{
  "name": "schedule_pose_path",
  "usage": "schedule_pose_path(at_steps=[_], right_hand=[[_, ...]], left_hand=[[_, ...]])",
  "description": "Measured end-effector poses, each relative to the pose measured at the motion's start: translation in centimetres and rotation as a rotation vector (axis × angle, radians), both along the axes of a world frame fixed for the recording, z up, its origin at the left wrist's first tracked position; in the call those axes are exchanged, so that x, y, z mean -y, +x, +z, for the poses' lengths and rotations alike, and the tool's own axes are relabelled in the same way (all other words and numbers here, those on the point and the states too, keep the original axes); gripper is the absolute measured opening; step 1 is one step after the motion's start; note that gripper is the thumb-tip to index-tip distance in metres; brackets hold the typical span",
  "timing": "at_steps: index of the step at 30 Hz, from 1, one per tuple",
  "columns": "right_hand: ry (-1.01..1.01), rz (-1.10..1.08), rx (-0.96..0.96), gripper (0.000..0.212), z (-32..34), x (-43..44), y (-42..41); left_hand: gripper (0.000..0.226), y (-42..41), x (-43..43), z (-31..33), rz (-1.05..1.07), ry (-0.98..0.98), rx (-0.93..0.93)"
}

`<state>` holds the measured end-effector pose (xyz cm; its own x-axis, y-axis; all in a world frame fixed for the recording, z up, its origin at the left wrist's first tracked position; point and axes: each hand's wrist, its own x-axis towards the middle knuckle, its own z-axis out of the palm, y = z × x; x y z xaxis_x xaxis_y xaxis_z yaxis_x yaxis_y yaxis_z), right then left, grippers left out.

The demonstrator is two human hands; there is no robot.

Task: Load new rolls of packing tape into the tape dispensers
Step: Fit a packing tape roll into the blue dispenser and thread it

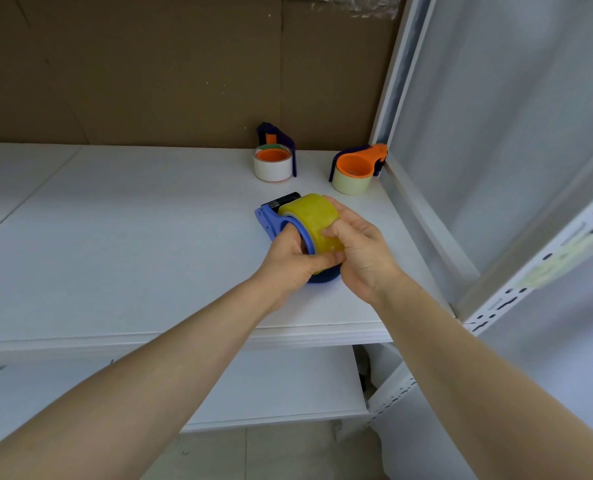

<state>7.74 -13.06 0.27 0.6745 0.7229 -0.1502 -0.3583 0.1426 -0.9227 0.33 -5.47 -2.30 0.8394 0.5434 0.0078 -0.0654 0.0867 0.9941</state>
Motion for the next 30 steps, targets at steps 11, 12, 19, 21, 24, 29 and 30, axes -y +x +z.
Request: schedule_pose_path(at_steps=[11, 12, 19, 21, 24, 29, 30], right_hand=[[-0.063, -0.05, 0.017, 0.043, 0.3, -0.9, 0.8], [-0.061, -0.046, 0.015, 0.043, 0.4, -0.8, 0.9], [-0.027, -0.003, -0.003, 0.043, 0.4, -0.7, 1.3], [-0.015, -0.001, -0.011, 0.045, 0.3, -0.7, 1.2], [0.001, 0.001, -0.022, 0.047, 0.3, -0.7, 1.1], [0.014, 0.005, -0.024, 0.05, 0.3, -0.8, 0.7], [0.019, 0.009, -0.03, 0.051, 0.2, -0.8, 0.6]], left_hand=[[0.048, 0.8, -0.3, 0.2, -0.002, 0.015, -0.023], [0.047, 0.8, -0.3, 0.1, -0.005, 0.013, -0.022], [0.045, 1.0, -0.5, 0.3, -0.015, -0.007, -0.017], [0.044, 0.9, -0.6, 0.4, -0.018, -0.015, -0.012], [0.043, 0.8, -0.6, 0.4, -0.011, -0.028, -0.004], [0.04, 0.5, -0.6, 0.4, -0.009, -0.033, 0.01], [0.04, 0.5, -0.6, 0.4, -0.012, -0.033, 0.011]])
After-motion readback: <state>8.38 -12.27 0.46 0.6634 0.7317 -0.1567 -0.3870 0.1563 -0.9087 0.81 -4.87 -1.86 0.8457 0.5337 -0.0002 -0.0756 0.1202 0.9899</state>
